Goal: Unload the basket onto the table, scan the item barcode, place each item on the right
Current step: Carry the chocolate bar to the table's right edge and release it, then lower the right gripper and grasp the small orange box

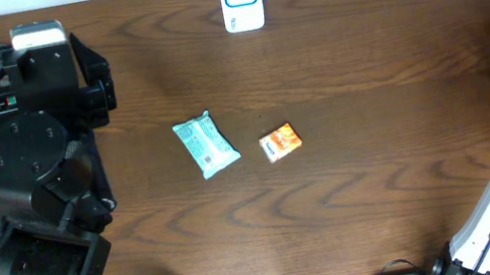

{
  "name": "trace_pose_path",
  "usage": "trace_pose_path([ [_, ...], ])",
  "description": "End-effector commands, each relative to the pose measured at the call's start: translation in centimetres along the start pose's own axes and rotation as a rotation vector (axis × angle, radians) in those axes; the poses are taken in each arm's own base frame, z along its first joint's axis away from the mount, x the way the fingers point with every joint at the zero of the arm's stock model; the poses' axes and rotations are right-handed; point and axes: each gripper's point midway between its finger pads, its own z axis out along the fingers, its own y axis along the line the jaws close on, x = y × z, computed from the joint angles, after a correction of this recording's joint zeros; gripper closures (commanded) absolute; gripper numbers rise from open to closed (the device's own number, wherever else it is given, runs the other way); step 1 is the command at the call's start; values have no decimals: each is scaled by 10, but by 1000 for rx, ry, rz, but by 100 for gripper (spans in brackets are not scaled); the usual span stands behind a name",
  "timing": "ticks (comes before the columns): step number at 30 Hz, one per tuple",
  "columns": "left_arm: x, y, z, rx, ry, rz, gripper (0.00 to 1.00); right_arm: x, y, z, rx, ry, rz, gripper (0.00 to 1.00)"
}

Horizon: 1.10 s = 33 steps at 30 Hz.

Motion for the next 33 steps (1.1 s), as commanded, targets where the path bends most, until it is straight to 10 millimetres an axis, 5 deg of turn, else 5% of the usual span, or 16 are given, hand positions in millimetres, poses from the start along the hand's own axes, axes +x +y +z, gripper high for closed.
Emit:
trace_pose_path([
  [1, -1, -4, 1, 26, -8, -19, 14, 3, 0, -6, -83, 1, 112, 27],
  [2, -1, -4, 1, 26, -8, -19, 14, 1, 4, -13, -121, -10, 112, 1],
  [6, -2, -7, 0, 45, -14, -21, 14, -21, 34, -67, -362, -133, 114, 1],
  [10, -6, -12, -1, 78, -29, -24, 14, -41, 83, -165, -738, -310, 53, 1],
  [13, -7, -12, -3, 85, -36, -28, 14, -29, 129, -236, -997, -374, -83, 1],
  [15, -9, -10, -5, 83, -42, -32, 14, -11, 161, -263, -1061, -385, -220, 1],
  [26, -19, 4, -22, 74, -87, -60, 14, 147, 372, -286, -827, -242, -862, 1],
  [33, -26, 15, -36, 67, -121, -82, 14, 192, 436, -271, -663, -323, -921, 1],
])
